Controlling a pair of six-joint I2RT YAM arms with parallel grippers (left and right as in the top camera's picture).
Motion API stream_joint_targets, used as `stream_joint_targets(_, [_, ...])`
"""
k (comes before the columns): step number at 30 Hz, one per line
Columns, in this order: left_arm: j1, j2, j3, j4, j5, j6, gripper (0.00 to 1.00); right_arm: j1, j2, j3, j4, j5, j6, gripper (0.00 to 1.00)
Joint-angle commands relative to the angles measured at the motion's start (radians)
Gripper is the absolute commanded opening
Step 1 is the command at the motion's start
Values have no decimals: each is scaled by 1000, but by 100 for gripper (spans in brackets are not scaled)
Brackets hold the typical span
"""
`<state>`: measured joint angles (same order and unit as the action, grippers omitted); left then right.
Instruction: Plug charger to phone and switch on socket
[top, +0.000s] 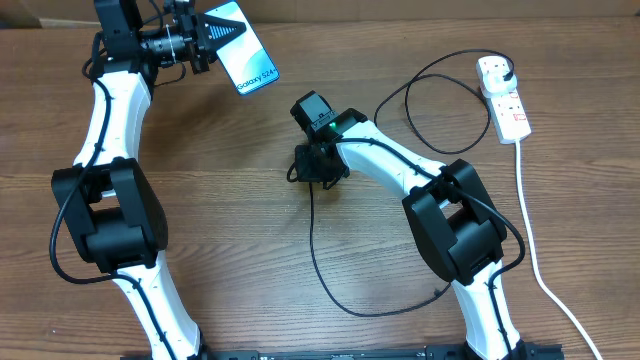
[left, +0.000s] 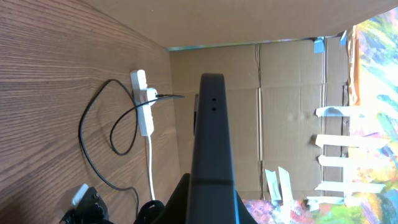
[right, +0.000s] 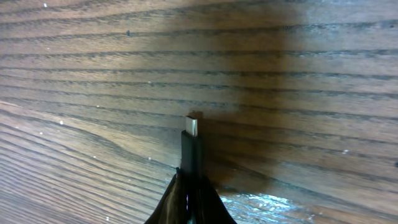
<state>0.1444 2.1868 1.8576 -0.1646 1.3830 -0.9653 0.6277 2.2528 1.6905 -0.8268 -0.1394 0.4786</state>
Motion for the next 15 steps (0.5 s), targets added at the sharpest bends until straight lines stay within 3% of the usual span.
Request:
stream_joint_targets(1, [-1,-8,14,4,48,17,4,-19,56,-10,-2,-20,19,4])
stream_joint_targets(9, [-1,-8,14,4,53,16,4,-45,47,0,-33,-80,-23,4])
stream_joint_targets(15, [-1,-8,14,4,53,16,4,-85,-92,15,12,-439,-182,4])
